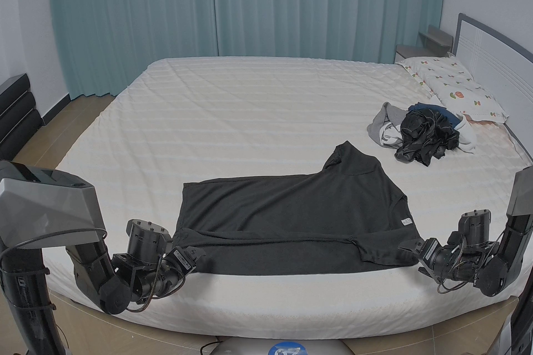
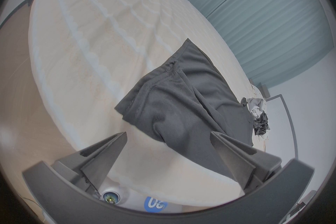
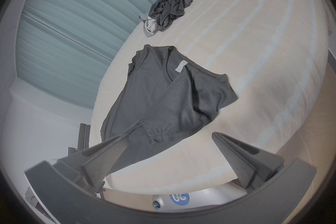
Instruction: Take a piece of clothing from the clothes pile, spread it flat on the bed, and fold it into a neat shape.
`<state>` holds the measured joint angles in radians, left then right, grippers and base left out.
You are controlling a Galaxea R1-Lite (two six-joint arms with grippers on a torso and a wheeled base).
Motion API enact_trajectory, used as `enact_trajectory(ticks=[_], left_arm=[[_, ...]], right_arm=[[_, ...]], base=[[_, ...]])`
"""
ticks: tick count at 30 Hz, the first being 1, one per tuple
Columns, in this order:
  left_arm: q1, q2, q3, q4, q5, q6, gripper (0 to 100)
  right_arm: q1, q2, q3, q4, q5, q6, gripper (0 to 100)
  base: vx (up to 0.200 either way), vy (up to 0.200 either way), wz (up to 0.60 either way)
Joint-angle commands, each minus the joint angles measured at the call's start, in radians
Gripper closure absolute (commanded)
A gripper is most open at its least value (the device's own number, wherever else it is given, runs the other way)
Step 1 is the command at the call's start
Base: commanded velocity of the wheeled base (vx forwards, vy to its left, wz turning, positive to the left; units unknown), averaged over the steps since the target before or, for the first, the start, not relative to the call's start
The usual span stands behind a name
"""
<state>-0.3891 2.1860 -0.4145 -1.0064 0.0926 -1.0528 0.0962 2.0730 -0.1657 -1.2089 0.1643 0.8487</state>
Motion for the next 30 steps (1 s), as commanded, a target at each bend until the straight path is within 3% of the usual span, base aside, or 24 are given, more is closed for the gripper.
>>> enact_trajectory(ticks=[1,8,9,15,19,25,30], left_arm=[[0.003,0.06,-0.037,-0.003,0.022,0.013,0],[0.027,0.087,-0.067,-0.006,0.044,0.04,0],[0.027,0.089,-0.066,-0.008,0.049,0.04,100],[0.032,0.086,-0.053,-0.038,0.081,0.039,100],[0.05,0.078,-0.046,-0.067,0.082,0.034,100],[0.055,0.078,-0.043,-0.069,0.082,0.033,100],[0.055,0.078,-0.043,-0.069,0.082,0.031,100]], right_arm=[[0.0,0.009,0.0,0.0,0.0,0.0,0],[0.025,0.012,0.017,0.0,0.0,0.003,0],[0.03,0.013,0.017,0.0,-0.003,0.003,0],[0.045,0.084,0.0,-0.001,-0.061,0.007,0],[0.097,0.182,-0.031,-0.077,-0.114,0.059,0],[0.132,0.277,-0.1,-0.149,-0.201,0.066,0],[0.131,0.28,-0.136,-0.149,-0.223,0.067,0]], base=[[0.0,0.0,0.0],[0.0,0.0,0.0],[0.0,0.0,0.0],[0.0,0.0,0.0],[0.0,0.0,0.0],[0.0,0.0,0.0],[0.0,0.0,0.0]])
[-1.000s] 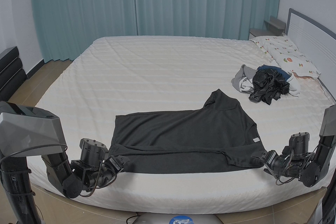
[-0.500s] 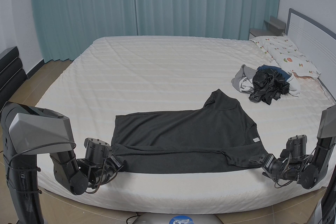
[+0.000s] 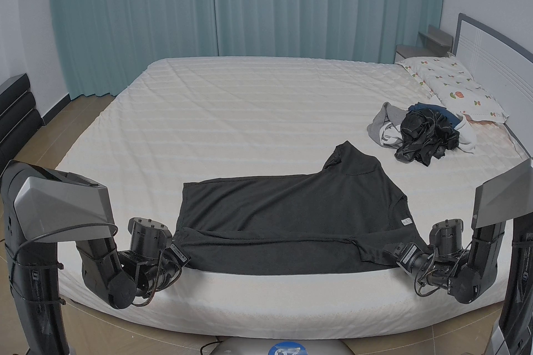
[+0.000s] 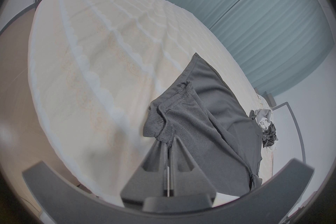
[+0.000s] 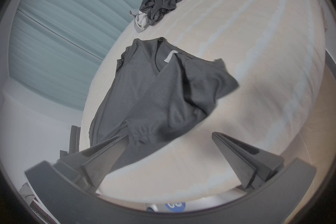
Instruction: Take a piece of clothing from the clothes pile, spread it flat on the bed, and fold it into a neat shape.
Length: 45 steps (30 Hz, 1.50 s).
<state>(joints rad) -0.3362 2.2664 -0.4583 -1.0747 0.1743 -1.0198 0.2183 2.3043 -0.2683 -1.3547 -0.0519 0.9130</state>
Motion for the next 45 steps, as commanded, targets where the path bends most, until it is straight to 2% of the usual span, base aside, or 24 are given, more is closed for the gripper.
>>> enact_trajectory(ticks=[1,7,8,13,20,26,30,42,45], left_arm=[[0.002,-0.002,0.001,-0.001,0.001,-0.002,100],[0.002,-0.002,0.001,-0.001,0.001,-0.003,100],[0.002,-0.004,0.001,-0.001,0.001,-0.003,100],[0.002,-0.004,0.001,-0.001,0.001,-0.003,100],[0.008,-0.005,0.003,-0.001,0.001,0.0,100],[0.017,-0.048,0.032,-0.001,0.001,0.006,100],[0.023,-0.074,0.055,-0.001,0.001,0.012,100],[0.023,-0.116,0.109,0.012,0.001,0.087,100],[0.023,-0.114,0.139,0.012,-0.001,0.138,100]], right_arm=[[0.009,0.049,-0.04,-0.004,-0.008,0.003,0],[0.0,0.043,-0.068,-0.006,-0.009,0.006,0],[-0.004,0.043,-0.071,-0.006,-0.013,0.006,100],[0.001,0.05,-0.054,-0.027,-0.043,0.004,100],[0.007,0.04,-0.02,-0.035,-0.045,0.004,100],[0.006,-0.005,0.064,-0.123,-0.045,-0.005,100],[0.006,-0.029,0.106,-0.13,-0.043,-0.009,100],[0.007,-0.069,0.185,-0.129,-0.039,-0.069,100],[0.019,-0.069,0.205,-0.13,-0.036,-0.082,100]], base=[[0.0,0.0,0.0],[0.0,0.0,0.0],[0.0,0.0,0.0],[0.0,0.0,0.0],[0.0,0.0,0.0],[0.0,0.0,0.0],[0.0,0.0,0.0],[0.0,0.0,0.0],[0.0,0.0,0.0]])
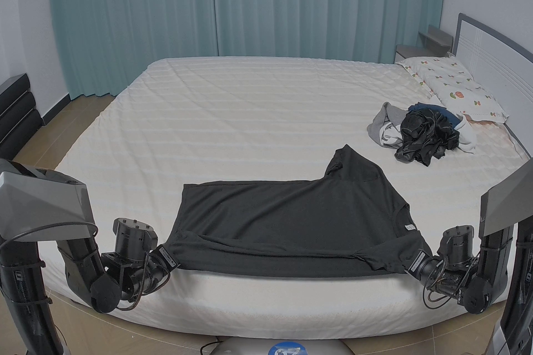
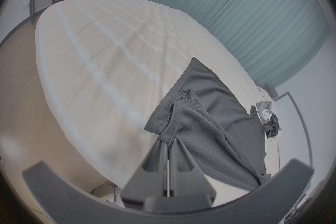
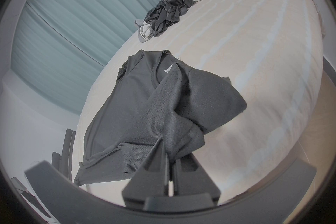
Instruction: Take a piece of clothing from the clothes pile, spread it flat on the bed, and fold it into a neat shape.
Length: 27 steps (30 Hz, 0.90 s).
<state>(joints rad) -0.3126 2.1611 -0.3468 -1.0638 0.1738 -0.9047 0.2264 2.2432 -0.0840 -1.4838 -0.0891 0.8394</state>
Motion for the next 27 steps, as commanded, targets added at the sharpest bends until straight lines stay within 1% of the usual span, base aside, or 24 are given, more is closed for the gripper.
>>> enact_trajectory(ticks=[1,10,19,20,27], left_arm=[[-0.002,-0.01,0.042,-0.001,0.0,0.041,100],[-0.02,0.0,0.084,0.002,0.001,0.07,100],[-0.046,0.019,0.12,0.004,0.0,0.093,100],[-0.051,0.022,0.123,0.004,0.0,0.095,0],[-0.057,0.011,0.134,0.004,0.001,0.098,0]], right_arm=[[0.018,-0.007,0.03,-0.001,0.002,-0.011,100],[0.03,0.001,0.07,-0.001,0.006,-0.051,100],[0.034,0.027,0.078,-0.003,0.006,-0.06,100],[0.034,0.032,0.078,-0.003,0.008,-0.062,0],[0.031,-0.005,0.084,-0.004,-0.007,-0.085,0]], base=[[0.0,0.0,0.0],[0.0,0.0,0.0],[0.0,0.0,0.0],[0.0,0.0,0.0],[0.0,0.0,0.0]])
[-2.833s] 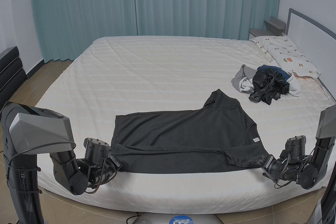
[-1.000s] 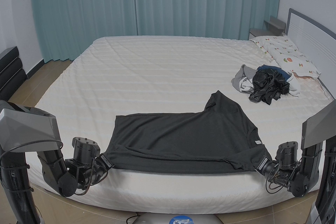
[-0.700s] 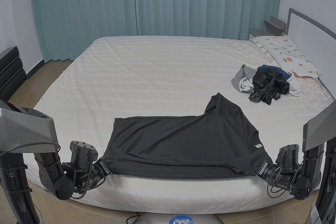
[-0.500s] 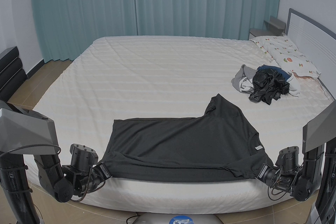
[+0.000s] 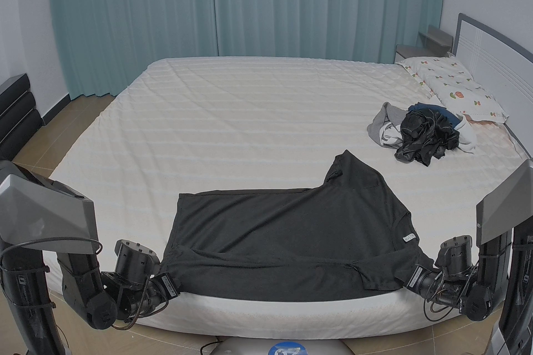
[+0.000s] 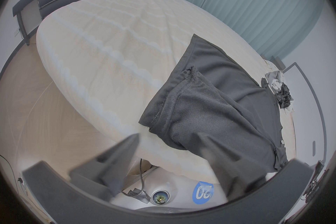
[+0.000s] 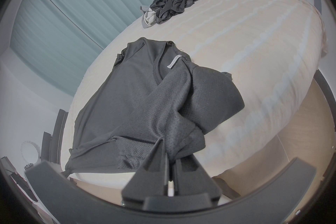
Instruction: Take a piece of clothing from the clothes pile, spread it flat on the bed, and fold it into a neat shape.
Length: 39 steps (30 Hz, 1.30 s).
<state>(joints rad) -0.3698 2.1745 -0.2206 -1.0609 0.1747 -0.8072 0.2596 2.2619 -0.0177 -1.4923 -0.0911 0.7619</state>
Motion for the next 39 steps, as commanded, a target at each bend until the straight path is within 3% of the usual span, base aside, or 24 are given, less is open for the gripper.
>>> enact_trajectory(ticks=[1,14,17,22,26,29,31,39], left_arm=[[0.008,-0.012,0.012,-0.001,0.0,0.006,0],[0.157,-0.189,-0.008,-0.001,-0.041,0.048,0],[0.184,-0.18,-0.02,-0.005,-0.162,0.019,0],[0.219,-0.147,-0.068,-0.005,-0.233,-0.081,0],[0.241,-0.114,-0.078,-0.008,-0.287,-0.099,0],[0.246,-0.107,-0.078,-0.008,-0.3,-0.101,0],[0.246,-0.101,-0.077,-0.008,-0.305,-0.101,0],[0.246,-0.088,-0.077,-0.008,-0.305,-0.101,0]], right_arm=[[-0.01,-0.047,0.018,0.014,-0.006,-0.016,0],[-0.129,-0.234,0.016,0.075,0.01,-0.119,0],[-0.132,-0.223,0.004,0.072,0.085,-0.122,0],[-0.154,-0.199,-0.071,0.09,0.177,-0.177,0],[-0.174,-0.127,-0.142,0.112,0.248,-0.227,0],[-0.2,-0.09,-0.18,0.113,0.28,-0.251,0],[-0.227,-0.048,-0.226,0.119,0.335,-0.262,0],[-0.273,0.015,-0.311,0.138,0.373,-0.27,0]], base=[[0.0,0.0,0.0],[0.0,0.0,0.0],[0.0,0.0,0.0],[0.0,0.0,0.0],[0.0,0.0,0.0],[0.0,0.0,0.0],[0.0,0.0,0.0],[0.0,0.0,0.0]])
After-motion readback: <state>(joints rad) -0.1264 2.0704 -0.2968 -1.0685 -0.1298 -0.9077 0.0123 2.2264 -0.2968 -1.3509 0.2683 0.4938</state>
